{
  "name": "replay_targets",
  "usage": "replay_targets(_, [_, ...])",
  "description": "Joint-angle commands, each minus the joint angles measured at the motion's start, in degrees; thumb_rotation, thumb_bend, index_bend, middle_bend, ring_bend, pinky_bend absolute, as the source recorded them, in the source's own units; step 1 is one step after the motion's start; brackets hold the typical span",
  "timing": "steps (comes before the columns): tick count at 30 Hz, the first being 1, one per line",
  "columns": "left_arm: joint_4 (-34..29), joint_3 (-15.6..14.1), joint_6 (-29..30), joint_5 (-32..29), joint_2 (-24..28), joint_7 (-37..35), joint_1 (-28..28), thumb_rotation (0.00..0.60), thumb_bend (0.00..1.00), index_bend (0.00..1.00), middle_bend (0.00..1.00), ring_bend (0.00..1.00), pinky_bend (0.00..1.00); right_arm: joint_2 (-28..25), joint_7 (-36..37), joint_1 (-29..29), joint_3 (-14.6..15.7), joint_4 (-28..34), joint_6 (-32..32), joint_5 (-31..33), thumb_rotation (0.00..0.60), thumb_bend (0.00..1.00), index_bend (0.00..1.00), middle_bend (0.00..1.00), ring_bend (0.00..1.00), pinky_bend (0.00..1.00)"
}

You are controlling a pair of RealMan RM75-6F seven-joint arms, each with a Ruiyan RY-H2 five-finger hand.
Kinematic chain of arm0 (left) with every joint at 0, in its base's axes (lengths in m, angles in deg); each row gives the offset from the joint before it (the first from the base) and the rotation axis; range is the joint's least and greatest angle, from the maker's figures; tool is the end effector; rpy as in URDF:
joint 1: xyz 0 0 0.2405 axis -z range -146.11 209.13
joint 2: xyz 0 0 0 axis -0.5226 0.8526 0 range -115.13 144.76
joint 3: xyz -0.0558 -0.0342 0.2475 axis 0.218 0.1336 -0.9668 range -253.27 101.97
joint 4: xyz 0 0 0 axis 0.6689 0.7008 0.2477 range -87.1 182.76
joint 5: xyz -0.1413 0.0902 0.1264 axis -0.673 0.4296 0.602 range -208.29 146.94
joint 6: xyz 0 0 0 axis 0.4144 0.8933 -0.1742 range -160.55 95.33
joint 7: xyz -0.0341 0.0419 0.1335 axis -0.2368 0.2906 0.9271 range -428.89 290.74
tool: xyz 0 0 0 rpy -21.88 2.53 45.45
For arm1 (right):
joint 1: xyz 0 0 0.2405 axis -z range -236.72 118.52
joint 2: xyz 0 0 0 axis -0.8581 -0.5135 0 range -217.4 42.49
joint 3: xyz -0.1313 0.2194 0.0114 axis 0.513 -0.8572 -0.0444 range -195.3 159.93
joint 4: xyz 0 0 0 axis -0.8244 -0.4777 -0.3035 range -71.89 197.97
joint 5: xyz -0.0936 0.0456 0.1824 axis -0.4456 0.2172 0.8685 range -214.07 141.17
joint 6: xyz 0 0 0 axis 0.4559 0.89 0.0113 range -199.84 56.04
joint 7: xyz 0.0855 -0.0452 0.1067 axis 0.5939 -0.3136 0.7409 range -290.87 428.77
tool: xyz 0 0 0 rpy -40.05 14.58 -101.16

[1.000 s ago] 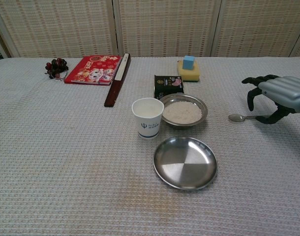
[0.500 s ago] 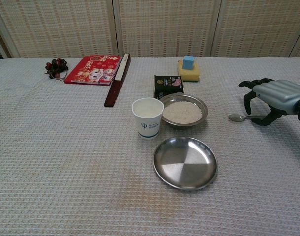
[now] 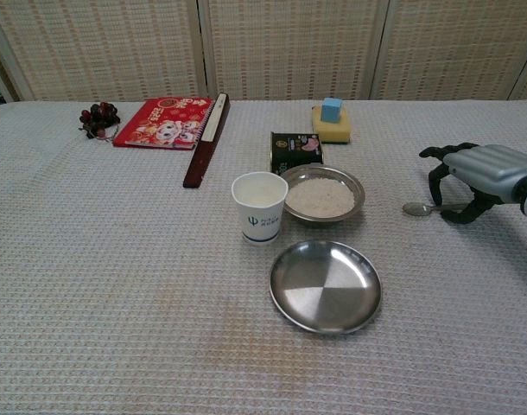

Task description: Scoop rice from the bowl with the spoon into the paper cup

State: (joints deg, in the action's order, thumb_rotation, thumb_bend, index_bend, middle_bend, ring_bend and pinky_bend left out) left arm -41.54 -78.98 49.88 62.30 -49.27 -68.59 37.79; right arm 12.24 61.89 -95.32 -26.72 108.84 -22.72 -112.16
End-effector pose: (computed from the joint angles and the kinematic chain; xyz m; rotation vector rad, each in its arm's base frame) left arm -0.3132 0.1643 0.1373 -1.6066 -0.9006 -0.8345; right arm -0.2829 -0.3753 -0.0192 1.7596 -0.8158 0.6155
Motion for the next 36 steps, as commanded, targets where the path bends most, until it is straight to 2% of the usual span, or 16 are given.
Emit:
replay_targets(1, [-0.1,0.1,0.4,0.0,-0.1,0.3,-0.2,0.600,0.48,0.00,0.00,0.00,0.15,-0.2,0.4,0.0,0.0,0.3,-0.5,0.4,0.600,0.29,0.55,0.00,0.00,0.00])
replay_targets(6, [0.0,0.1,0.5,0.1,-0.1,0.2,-0.2,0.600,0.48,0.00,0.00,0.00,0.15,-0.3,0.5,0.1,0.0,0.4,0.0,0.6,0.600,0.29,0.55,0.03,0.00,0.00])
replay_targets(15, [0.0,0.0,0.5,0.2,-0.1,0.2,-0.2,0.600,0.48,0.00,0.00,0.00,0.15,0.5,1.4,0.6,0.2,-0.6,2.9,-0.2,0.600,0.30,0.63,0.32,0.00,0.00])
replay_targets(20, [0.0,0.0,0.6,0.3,-0.1,0.3,-0.2,0.600,0.48,0.00,0.00,0.00,0.15,1.3,1.3,0.7,0.4,-1.9,4.0,-0.6,0.600,0.31,0.70,0.38,0.00,0.00])
replay_targets(36, [-0.1,-0.1,0.3,0.2,-0.1,0.5,-0.1,0.600,0.48,0.00,0.00,0.00,0.15,1.7,0.1,1.0,0.4,-2.6,4.2,-0.1,0.600,0.33,0.80,0.45,0.04,0.00])
